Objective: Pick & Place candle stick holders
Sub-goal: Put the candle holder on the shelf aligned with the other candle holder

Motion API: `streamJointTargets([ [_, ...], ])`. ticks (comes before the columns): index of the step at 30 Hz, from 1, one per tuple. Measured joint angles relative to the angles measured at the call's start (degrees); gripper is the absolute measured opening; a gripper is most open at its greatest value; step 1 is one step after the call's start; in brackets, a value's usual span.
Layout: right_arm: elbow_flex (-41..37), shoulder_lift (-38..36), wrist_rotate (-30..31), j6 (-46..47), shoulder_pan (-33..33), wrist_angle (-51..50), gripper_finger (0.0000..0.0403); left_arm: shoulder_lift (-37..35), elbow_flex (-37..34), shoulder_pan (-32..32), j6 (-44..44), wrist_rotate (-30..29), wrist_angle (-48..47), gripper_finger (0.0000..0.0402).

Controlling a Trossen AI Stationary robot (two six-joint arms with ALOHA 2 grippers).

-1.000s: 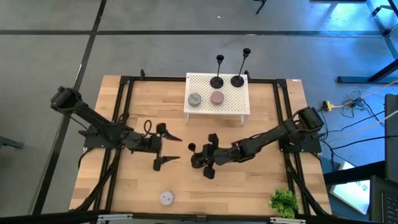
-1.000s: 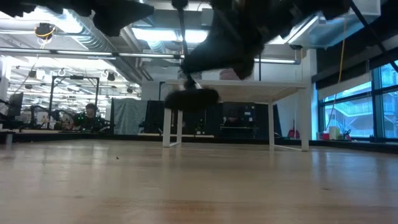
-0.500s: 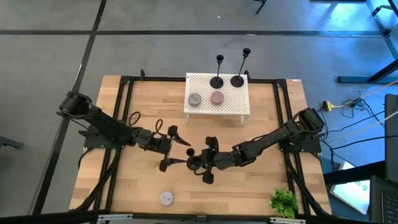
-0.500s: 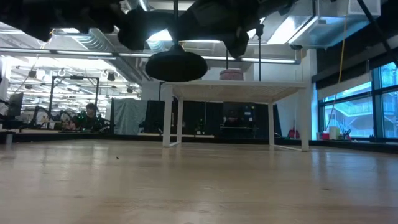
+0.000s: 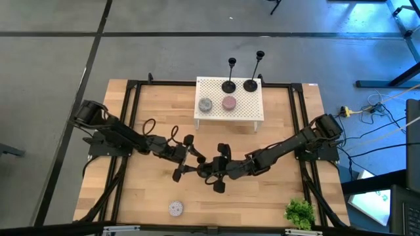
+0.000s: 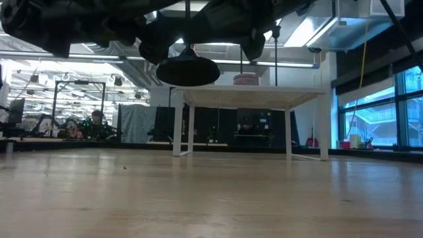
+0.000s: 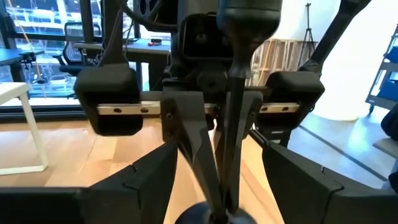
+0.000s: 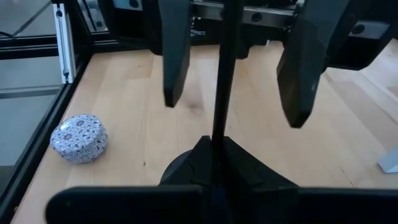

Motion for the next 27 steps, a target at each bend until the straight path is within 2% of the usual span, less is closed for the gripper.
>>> streamJointTargets([
  [11,0.0,0.0,0.1,0.0,0.0,0.0,0.0016,0.5,1.0,0.0,-0.8,-3.3,-1.7,0.0202],
  [27,0.0,0.0,0.2,0.0,-0.1,0.0,0.0016,0.5,1.0,0.0,-0.6,-0.6,-2.5,0.0052],
])
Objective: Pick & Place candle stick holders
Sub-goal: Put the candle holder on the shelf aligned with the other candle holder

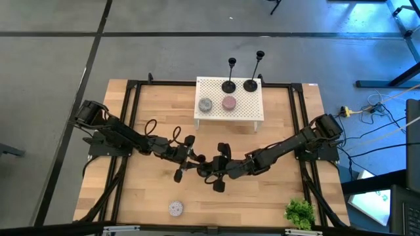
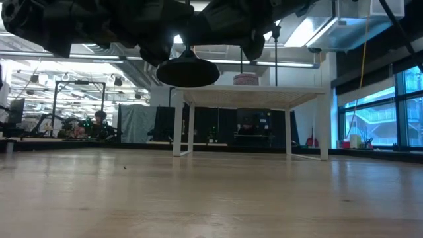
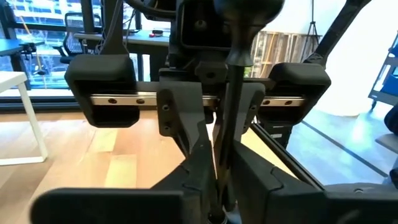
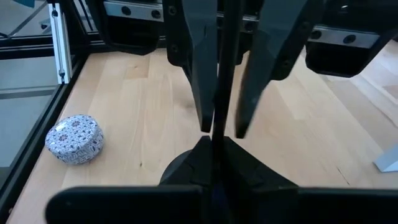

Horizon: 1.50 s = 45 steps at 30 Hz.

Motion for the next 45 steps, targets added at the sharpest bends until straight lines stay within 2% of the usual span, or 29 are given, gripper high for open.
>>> streamJointTargets([
  [6,0.0,0.0,0.0,0.0,0.0,0.0,0.0016,0.0,0.0,0.0,0.6,0.1,0.0,0.0014],
  [11,0.0,0.0,0.0,-0.8,0.0,-0.6,0.0022,0.0,0.0,0.0,0.4,-0.5,-0.1,0.0011],
  [14,0.0,0.0,0.1,-1.3,-0.1,-0.7,0.0043,0.0,0.0,-0.1,-0.2,-1.4,-0.1,0.0010],
  [20,0.0,0.0,2.4,-1.9,0.1,0.1,0.0109,0.0,0.0,-0.9,-1.6,-5.5,1.0,0.0008],
  [26,0.0,0.1,-2.6,-7.7,1.2,0.9,0.0145,0.0,0.0,-1.1,-3.0,-4.4,2.0,0.0008],
  [32,-0.1,0.1,-1.5,-9.4,2.0,2.9,0.0148,-0.1,0.1,-1.3,-3.3,-4.2,2.1,0.0008],
  [39,-0.9,0.1,10.6,-5.0,2.4,4.8,0.0149,-0.1,0.0,-1.5,-2.9,-9.2,1.4,0.0007],
  [45,-4.9,0.1,7.8,-6.5,1.6,13.4,0.0149,-0.1,0.0,-1.7,-2.9,-10.3,1.2,0.0007],
])
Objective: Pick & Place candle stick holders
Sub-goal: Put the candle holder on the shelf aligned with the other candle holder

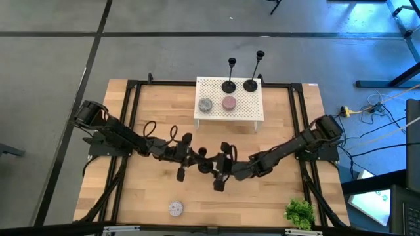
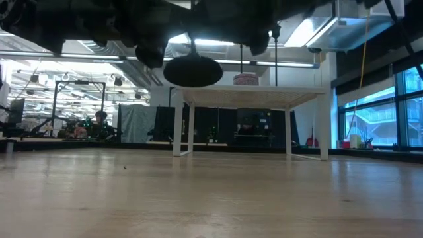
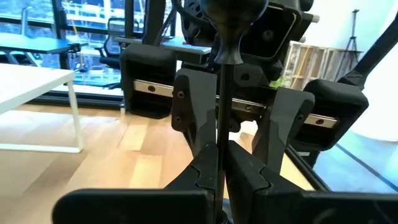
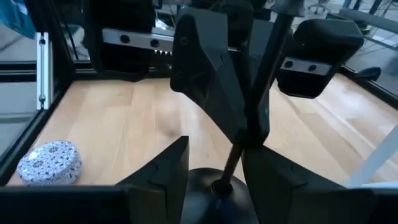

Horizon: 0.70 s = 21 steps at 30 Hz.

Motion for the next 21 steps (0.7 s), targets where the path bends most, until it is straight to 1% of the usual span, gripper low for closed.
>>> streamJointTargets([
  [7,-7.4,-0.8,-2.0,0.0,-0.8,12.3,0.0149,-0.4,0.0,0.1,-0.9,-0.9,-0.5,0.0007],
  [11,-12.4,-3.0,-4.5,-2.5,-0.9,21.4,0.0149,-0.5,0.0,0.1,-1.0,-0.7,-1.2,0.0007],
  [13,-14.9,-4.4,-5.1,-3.4,-0.9,24.4,0.0149,-0.5,0.0,0.1,-1.1,-0.7,-1.3,0.0007],
  [17,-18.4,-6.6,-5.3,-3.3,-0.9,25.5,0.0149,-0.8,0.0,0.1,-1.1,-0.7,-1.8,0.0007],
  [21,-20.8,-7.5,-9.6,-1.2,-1.0,25.3,0.0149,-2.1,0.0,0.1,-1.0,-0.7,-3.1,0.0007],
])
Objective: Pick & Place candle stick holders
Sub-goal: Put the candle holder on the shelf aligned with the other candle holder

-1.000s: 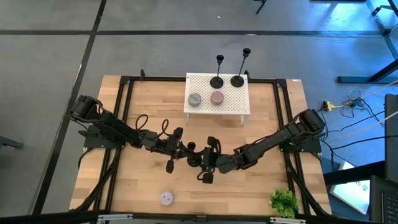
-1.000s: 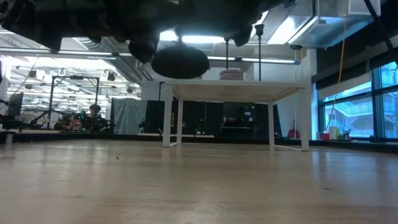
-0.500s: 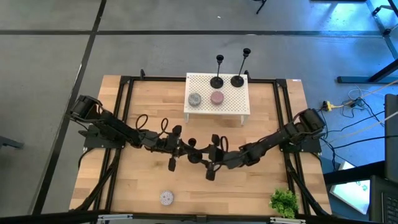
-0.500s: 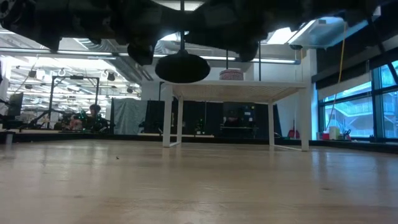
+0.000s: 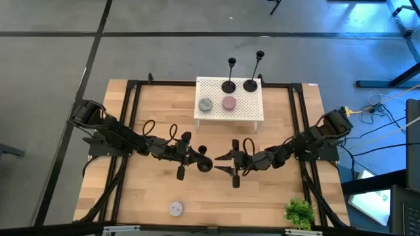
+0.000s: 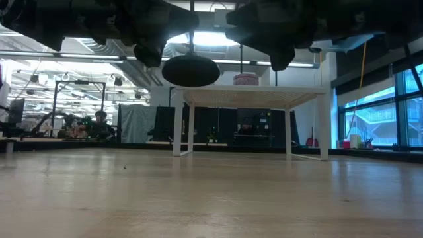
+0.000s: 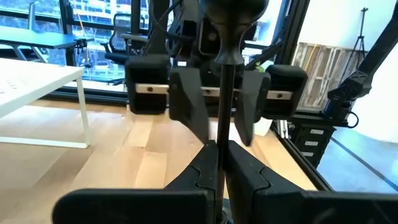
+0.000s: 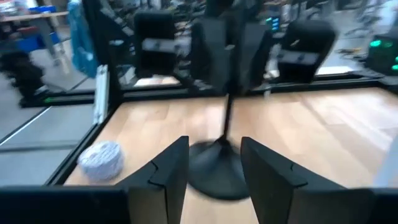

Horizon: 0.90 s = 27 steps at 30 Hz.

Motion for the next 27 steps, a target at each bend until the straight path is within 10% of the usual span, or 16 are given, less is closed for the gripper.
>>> streamJointTargets([
  [27,-0.6,-0.1,-1.5,-0.4,1.0,-2.0,0.0149,-11.6,19.4,3.5,5.4,-1.1,-37.8,0.0007],
])
